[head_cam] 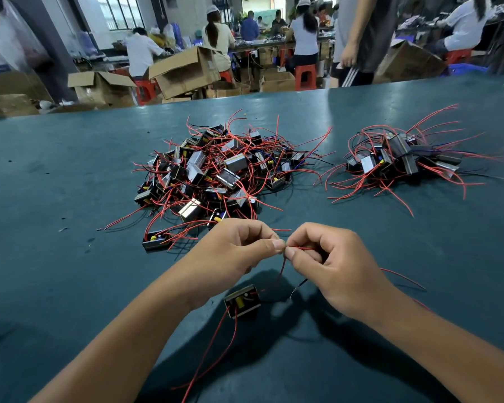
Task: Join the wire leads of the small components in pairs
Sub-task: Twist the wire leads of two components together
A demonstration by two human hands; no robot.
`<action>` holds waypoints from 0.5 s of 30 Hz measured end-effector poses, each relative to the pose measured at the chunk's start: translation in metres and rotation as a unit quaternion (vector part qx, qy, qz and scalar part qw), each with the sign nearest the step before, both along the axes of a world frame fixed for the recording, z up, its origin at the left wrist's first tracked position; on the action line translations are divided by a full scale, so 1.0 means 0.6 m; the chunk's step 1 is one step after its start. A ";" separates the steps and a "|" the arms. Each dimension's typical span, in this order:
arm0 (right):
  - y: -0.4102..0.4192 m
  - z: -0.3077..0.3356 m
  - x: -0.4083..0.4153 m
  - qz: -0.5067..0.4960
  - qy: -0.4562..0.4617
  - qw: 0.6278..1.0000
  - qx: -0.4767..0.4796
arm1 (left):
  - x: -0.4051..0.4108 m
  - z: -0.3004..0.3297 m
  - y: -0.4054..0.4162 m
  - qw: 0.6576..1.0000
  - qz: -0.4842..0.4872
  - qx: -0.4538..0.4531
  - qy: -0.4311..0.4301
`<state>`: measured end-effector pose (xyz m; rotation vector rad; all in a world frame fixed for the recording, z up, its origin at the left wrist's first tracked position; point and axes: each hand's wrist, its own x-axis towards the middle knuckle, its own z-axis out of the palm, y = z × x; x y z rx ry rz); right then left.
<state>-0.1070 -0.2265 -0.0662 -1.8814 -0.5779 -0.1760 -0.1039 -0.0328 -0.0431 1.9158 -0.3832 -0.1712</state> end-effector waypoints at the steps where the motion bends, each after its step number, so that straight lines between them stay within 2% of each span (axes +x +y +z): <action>1: -0.001 0.000 0.000 0.004 0.008 1.000 0.009 | 0.001 0.001 0.003 0.999 0.007 0.001 -0.034; 3: -0.004 0.001 0.002 0.007 0.021 0.999 0.023 | 0.006 0.004 0.011 0.988 0.020 0.038 -0.151; 6: -0.005 0.003 0.003 0.009 0.028 0.999 0.028 | 0.014 0.012 0.022 0.947 0.016 0.098 -0.305; 11: -0.007 0.005 0.004 0.032 0.038 0.998 0.038 | 0.021 0.004 0.028 0.914 -0.022 0.136 -0.382; 15: -0.008 0.004 0.004 0.046 0.039 0.998 0.033 | 0.019 -0.001 0.022 0.901 -0.025 0.126 -0.415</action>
